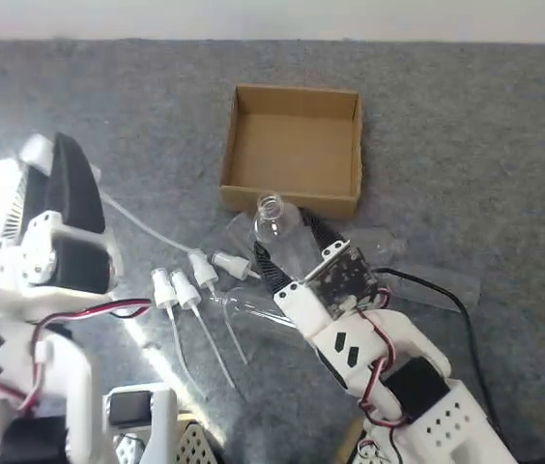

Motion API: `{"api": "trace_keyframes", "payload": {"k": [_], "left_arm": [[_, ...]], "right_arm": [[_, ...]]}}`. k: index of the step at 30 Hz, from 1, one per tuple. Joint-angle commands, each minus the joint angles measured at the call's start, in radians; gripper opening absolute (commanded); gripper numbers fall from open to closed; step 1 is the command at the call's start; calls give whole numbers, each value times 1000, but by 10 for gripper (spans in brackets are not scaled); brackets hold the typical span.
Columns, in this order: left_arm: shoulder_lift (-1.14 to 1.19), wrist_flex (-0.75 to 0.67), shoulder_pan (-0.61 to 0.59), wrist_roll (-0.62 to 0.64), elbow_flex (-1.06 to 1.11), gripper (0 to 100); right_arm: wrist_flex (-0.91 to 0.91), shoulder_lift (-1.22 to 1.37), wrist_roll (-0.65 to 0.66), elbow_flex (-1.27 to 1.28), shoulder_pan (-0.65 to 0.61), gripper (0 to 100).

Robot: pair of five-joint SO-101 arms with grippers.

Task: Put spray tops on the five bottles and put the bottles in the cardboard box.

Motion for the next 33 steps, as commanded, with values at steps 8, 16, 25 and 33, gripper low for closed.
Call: {"api": "trace_keyframes", "payload": {"k": [8,16,25,33], "left_arm": [[-176,-176,0,11,183,11],[-204,-175,2,9,203,11],[-210,-175,2,8,236,12],[-212,-178,57,-20,271,12]], "right_arm": [[-27,-27,133,35,-82,143],[-21,-27,196,60,-142,143],[-21,-27,196,60,-148,143],[-18,-27,196,63,-171,143]]}}
